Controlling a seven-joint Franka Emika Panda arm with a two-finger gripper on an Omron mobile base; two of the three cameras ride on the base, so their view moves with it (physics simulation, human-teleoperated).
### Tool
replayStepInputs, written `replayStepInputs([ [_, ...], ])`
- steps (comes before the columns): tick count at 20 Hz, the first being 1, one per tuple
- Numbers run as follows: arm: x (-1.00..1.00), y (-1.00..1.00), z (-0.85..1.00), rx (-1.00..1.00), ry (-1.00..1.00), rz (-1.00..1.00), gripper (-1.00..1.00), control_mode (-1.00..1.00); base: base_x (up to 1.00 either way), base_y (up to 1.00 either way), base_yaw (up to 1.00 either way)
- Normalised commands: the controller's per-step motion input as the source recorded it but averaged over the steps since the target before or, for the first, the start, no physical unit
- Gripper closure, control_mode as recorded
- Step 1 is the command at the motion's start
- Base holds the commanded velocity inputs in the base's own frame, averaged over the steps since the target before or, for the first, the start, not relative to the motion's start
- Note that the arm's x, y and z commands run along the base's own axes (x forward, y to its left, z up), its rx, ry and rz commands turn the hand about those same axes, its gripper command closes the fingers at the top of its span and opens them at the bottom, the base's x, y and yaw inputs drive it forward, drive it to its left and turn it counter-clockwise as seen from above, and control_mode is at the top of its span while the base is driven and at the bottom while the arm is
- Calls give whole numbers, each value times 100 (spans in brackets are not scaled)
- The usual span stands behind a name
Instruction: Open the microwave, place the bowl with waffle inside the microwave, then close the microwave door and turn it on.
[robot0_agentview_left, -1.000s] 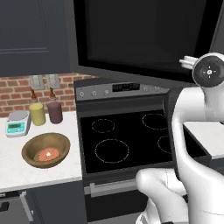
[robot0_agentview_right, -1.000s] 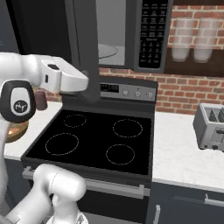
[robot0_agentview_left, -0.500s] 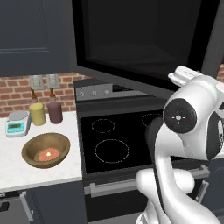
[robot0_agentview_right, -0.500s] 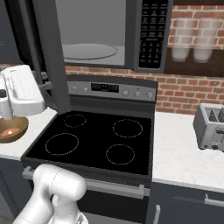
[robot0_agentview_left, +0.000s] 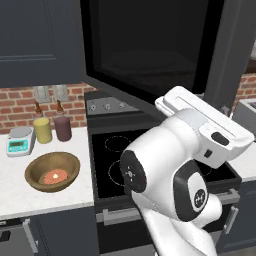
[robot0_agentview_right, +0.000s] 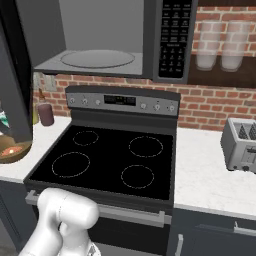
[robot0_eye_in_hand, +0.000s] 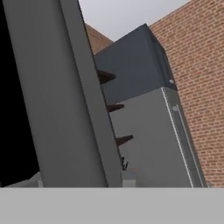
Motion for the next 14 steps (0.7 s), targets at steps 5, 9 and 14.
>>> replayStepInputs([
  [5, -3, 98, 0, -9, 13, -17, 100, -100, 0, 0, 0],
  [9, 0, 85, -8, -8, 10, -16, 100, -100, 0, 0, 0],
  [14, 1, 52, -27, -5, 7, -9, -100, -100, 0, 0, 0],
])
